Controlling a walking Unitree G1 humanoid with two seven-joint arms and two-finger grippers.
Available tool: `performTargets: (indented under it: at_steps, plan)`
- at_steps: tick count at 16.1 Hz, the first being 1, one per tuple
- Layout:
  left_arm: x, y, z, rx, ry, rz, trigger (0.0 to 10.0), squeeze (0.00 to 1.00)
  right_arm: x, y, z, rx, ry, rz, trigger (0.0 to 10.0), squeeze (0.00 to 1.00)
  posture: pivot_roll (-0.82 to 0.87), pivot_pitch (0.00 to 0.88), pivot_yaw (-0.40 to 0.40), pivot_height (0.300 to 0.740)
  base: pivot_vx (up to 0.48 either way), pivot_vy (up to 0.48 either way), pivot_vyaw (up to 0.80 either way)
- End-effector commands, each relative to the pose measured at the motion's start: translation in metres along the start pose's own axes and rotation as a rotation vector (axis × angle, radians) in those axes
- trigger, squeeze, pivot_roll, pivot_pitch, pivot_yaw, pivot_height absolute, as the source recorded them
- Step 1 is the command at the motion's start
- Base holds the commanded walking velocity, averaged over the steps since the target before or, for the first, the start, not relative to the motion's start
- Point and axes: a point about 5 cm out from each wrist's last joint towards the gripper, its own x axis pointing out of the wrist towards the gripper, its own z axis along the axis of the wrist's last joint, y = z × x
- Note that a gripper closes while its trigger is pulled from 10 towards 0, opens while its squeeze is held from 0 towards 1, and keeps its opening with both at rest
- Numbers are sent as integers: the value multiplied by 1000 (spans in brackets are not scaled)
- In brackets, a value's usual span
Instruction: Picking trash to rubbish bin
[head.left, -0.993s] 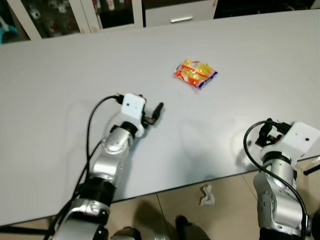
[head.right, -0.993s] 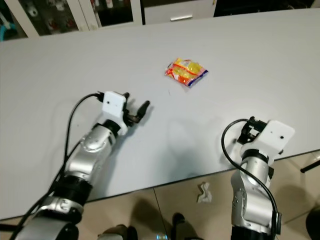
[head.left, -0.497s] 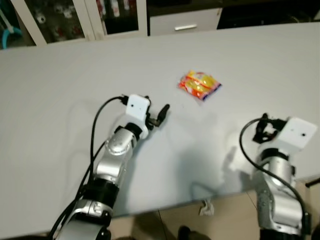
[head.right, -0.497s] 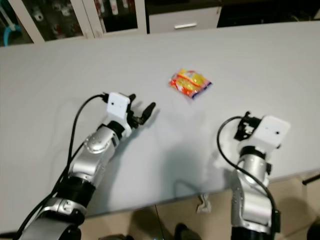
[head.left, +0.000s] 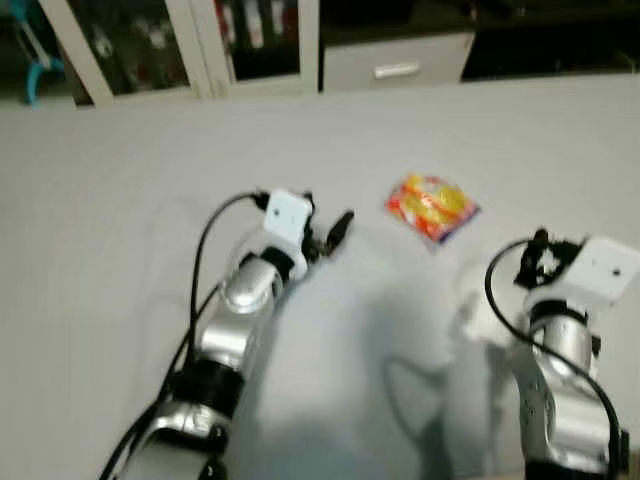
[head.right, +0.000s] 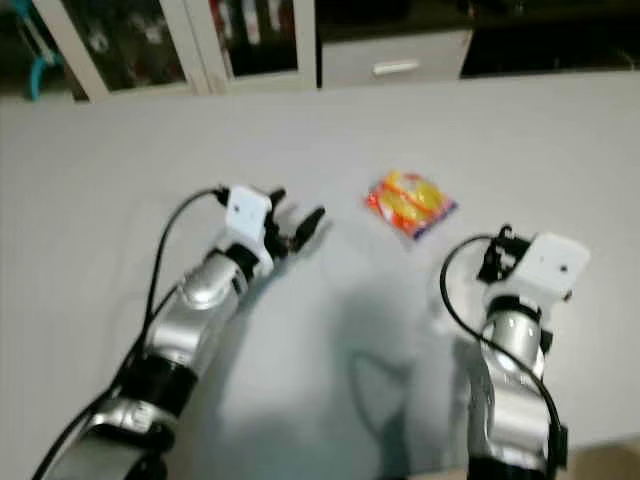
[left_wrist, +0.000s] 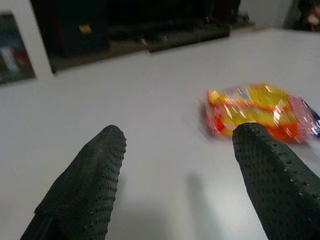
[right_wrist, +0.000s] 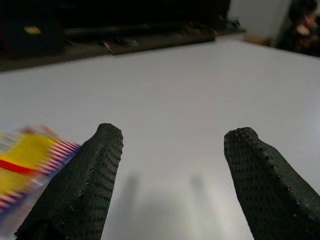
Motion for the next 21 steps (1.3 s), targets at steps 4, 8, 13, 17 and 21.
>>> performTargets:
  at_steps: [4, 8, 13, 17, 21]
  plan:
    - [-8, 9, 0, 8, -4, 14, 10000, 0, -5, 3, -7, 9, 32, 6, 10000, 0, 149, 159, 11, 740, 0, 0, 0]
    - [-16, 11, -5, 20, 44, -47, 10000, 0, -2, -1, -9, 70, 68, -20, 10000, 0, 178, 196, 14, 740, 0, 0, 0]
    - [-20, 1, -3, 30, 108, -364, 10000, 0, -2, -8, -12, 90, 86, -61, 10000, 0, 192, 221, 37, 740, 0, 0, 0]
    - [-21, 4, 0, 24, 118, -416, 10000, 0, -4, -8, -18, 105, 114, -64, 10000, 0, 194, 224, 46, 740, 0, 0, 0]
    - [-25, -4, 9, -2, 85, -536, 10000, 0, -3, -10, -20, 145, 144, -54, 10000, 0, 194, 223, 41, 740, 0, 0, 0]
